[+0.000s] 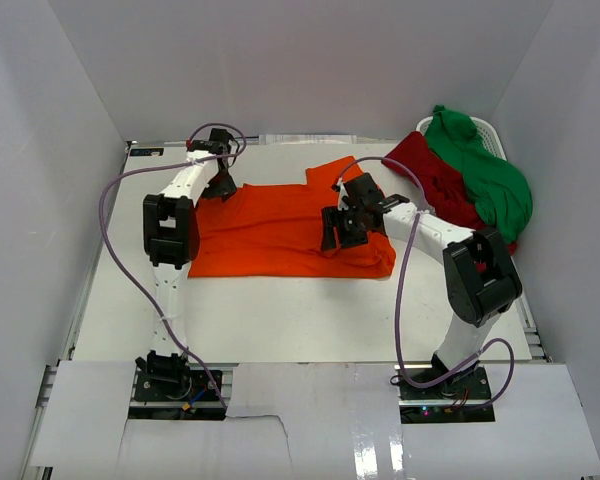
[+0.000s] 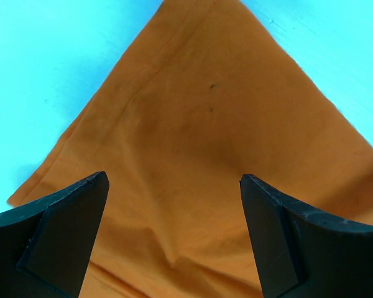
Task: Fold and stack the t-shirts
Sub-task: Fold the flattened tshirt in 1/3 of the way
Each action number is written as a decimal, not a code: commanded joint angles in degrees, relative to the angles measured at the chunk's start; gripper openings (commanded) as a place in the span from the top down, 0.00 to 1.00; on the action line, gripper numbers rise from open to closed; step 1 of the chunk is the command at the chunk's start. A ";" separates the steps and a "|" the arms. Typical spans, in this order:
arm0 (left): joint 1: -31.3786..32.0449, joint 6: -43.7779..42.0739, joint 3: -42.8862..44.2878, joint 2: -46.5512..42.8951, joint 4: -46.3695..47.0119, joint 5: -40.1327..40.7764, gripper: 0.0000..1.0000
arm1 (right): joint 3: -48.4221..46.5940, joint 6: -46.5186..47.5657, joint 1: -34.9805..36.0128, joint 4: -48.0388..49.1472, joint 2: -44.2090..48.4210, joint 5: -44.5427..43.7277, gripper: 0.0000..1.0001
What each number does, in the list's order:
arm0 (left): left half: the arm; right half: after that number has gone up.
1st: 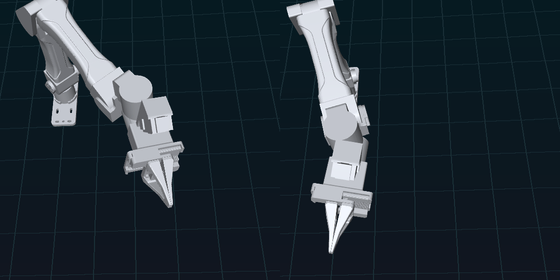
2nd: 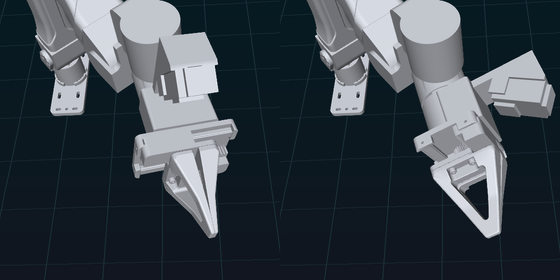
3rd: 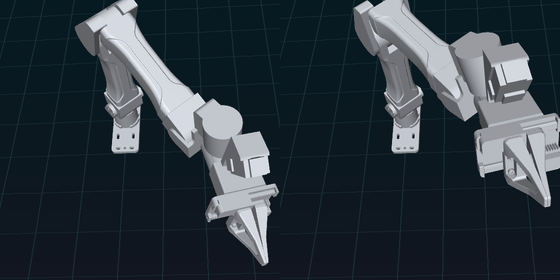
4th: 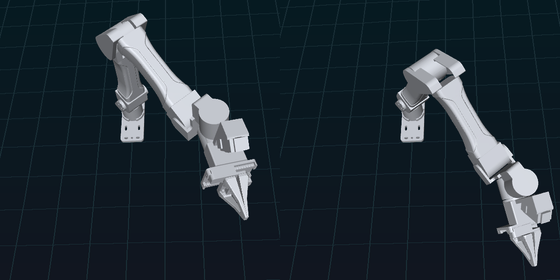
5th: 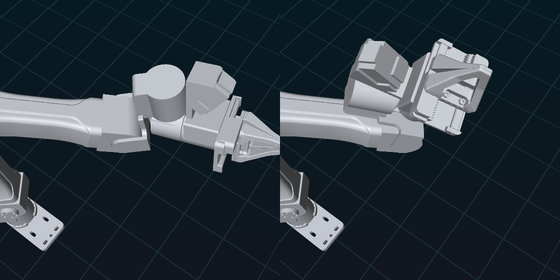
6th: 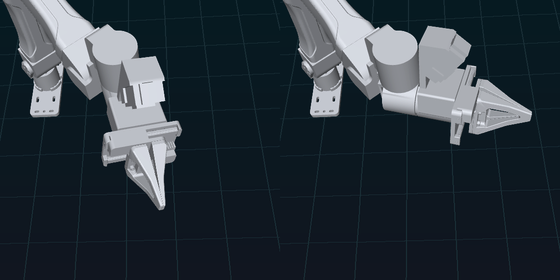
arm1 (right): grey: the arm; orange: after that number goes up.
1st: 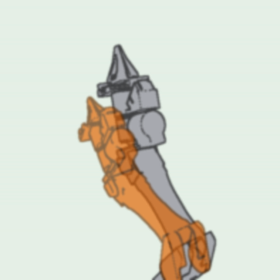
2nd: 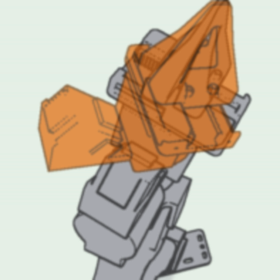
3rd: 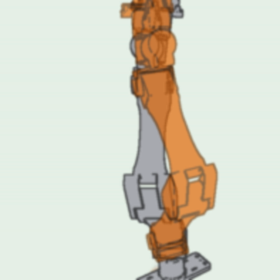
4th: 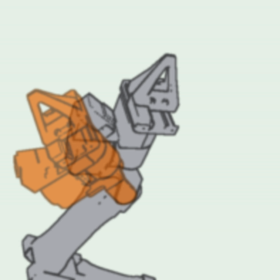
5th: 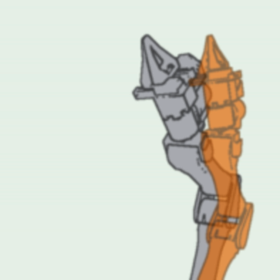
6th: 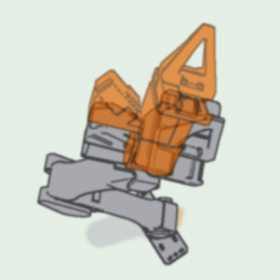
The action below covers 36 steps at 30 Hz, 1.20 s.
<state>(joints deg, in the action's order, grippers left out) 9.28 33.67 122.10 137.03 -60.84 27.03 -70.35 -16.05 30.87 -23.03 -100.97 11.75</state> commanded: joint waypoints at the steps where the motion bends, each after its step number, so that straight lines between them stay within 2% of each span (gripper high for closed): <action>1: -0.75 0.34 3.31 0.25 0.72 0.04 0.02 | 1.09 -1.61 1.03 1.05 2.62 -0.23 0.32; 13: -5.15 3.86 0.51 0.08 0.72 1.80 0.02 | 1.88 -2.58 2.53 2.11 -0.19 -1.29 0.39; 30: -4.62 3.86 -3.19 -5.37 2.92 0.48 0.02 | -1.19 -2.84 2.61 3.16 -4.59 -1.64 0.52; 36: -4.01 3.60 -3.63 -5.72 3.36 0.48 0.02 | -1.46 -2.84 2.70 3.95 -5.38 -1.38 0.53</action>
<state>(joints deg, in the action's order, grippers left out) 4.58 37.56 119.17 136.90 -57.93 27.70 -69.65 -18.63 33.19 -21.10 -106.02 10.04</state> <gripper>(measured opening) 0.979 0.468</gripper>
